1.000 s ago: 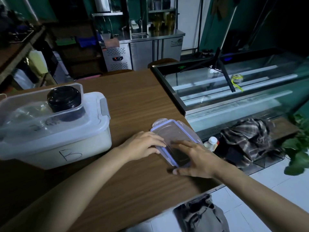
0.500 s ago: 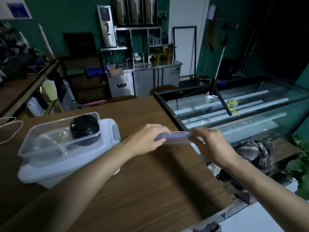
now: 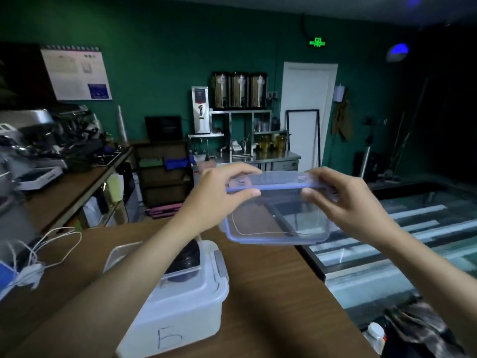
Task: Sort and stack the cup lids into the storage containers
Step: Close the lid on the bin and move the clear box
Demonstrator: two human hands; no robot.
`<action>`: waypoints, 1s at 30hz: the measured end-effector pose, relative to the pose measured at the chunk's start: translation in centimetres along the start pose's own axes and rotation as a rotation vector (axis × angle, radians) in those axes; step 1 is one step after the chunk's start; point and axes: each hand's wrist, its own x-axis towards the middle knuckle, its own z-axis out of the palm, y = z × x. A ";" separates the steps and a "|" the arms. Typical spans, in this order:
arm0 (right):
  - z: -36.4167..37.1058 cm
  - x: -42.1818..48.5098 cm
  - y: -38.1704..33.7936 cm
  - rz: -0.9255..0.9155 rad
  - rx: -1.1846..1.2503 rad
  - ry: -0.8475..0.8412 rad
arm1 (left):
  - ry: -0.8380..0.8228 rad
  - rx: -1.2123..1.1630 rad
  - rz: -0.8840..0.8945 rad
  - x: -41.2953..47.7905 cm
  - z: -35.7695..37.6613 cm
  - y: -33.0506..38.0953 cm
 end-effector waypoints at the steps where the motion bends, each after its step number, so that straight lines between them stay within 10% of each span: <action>1: 0.7 1.1 -0.5 -0.016 -0.001 0.002 | 0.030 0.007 -0.009 -0.2 -1.1 -0.2; 16: 17.5 12.5 -7.7 -0.088 0.094 -0.161 | 0.178 0.185 -0.363 -5.4 -16.4 -9.2; 30: 27.0 10.2 -3.6 0.049 -0.125 -0.451 | -0.216 0.351 -0.515 -9.6 -13.6 -18.5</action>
